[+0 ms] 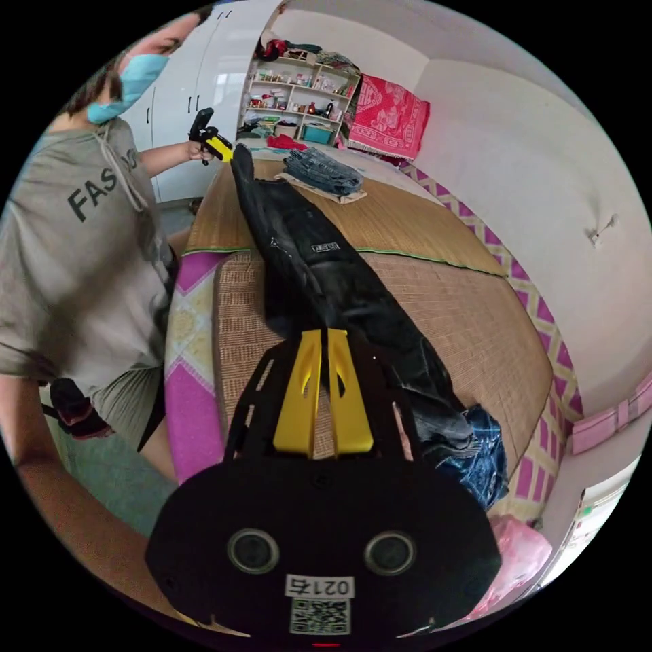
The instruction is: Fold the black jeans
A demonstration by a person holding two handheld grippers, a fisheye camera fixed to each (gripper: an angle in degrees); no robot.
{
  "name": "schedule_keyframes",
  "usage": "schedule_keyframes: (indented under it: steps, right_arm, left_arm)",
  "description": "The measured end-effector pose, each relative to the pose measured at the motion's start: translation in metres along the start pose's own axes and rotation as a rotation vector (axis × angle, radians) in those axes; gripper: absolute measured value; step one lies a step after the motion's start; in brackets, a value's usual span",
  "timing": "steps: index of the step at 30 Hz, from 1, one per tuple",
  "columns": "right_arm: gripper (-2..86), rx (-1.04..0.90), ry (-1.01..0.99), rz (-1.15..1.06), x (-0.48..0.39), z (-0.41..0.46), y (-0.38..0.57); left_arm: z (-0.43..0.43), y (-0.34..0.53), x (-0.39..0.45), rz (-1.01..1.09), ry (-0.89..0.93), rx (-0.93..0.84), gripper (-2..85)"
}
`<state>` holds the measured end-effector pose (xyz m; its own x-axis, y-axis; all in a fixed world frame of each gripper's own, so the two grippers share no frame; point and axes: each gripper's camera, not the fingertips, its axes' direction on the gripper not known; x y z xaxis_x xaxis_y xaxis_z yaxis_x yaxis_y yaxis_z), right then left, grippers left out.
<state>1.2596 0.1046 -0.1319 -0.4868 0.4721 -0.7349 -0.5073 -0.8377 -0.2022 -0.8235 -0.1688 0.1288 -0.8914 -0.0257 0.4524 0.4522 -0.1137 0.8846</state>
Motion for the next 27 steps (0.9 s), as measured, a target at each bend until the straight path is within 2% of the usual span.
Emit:
schedule_keyframes:
  steps: [3, 6, 8, 9, 10, 12, 15, 17, 19, 21, 23, 27]
  right_arm:
    - [-0.5, -0.006, -0.016, 0.036, -0.069, -0.009, 0.041]
    - [-0.4, -0.05, -0.05, 0.112, -0.126, 0.018, 0.078]
    - [-0.3, -0.15, -0.075, 0.184, -0.16, 0.064, 0.108]
    - [-0.3, -0.173, -0.076, 0.195, -0.168, 0.076, 0.114]
    - [-0.3, -0.07, -0.026, 0.253, -0.176, 0.074, 0.128]
    - [-0.3, -0.023, -0.055, 0.372, -0.173, 0.066, 0.141]
    - [-0.3, -0.059, -0.088, 0.372, -0.181, 0.055, 0.142]
    - [-0.1, -0.025, -0.21, 0.346, -0.171, 0.029, 0.141]
    - [1.1, 0.137, -0.13, 0.459, -0.153, 0.001, 0.151]
    - [5.5, 0.261, -0.032, 0.56, -0.139, -0.015, 0.16]
    - [7.0, 0.251, 0.051, 0.602, -0.129, -0.013, 0.16]
    - [6.5, 0.236, 0.077, 0.625, -0.128, 0.005, 0.147]
  left_arm:
    - [0.004, 0.059, 0.031, -0.122, 0.004, -0.005, -1.0]
    - [0.04, 0.126, 0.041, -0.296, 0.079, -0.019, -1.0]
    - [0.038, 0.171, 0.034, -0.447, 0.128, 0.135, -0.9]
    - [0.037, 0.178, 0.03, -0.477, 0.152, 0.15, -0.9]
    - [0.035, 0.188, 0.024, -0.507, 0.181, 0.163, -0.8]
    - [0.029, 0.195, 0.02, -0.504, 0.197, 0.171, -0.6]
    - [0.005, 0.2, 0.008, -0.458, 0.238, 0.203, 0.0]
    - [-0.031, 0.216, -0.012, -0.542, 0.116, 0.305, 1.1]
    - [-0.049, 0.233, -0.031, -0.626, 0.028, 0.342, 2.3]
    - [-0.044, 0.241, -0.052, -0.691, -0.039, 0.236, 2.8]
    - [-0.012, 0.247, -0.082, -0.769, -0.1, -0.037, 0.2]
    - [-0.006, 0.243, -0.111, -0.797, -0.12, -0.077, -0.8]
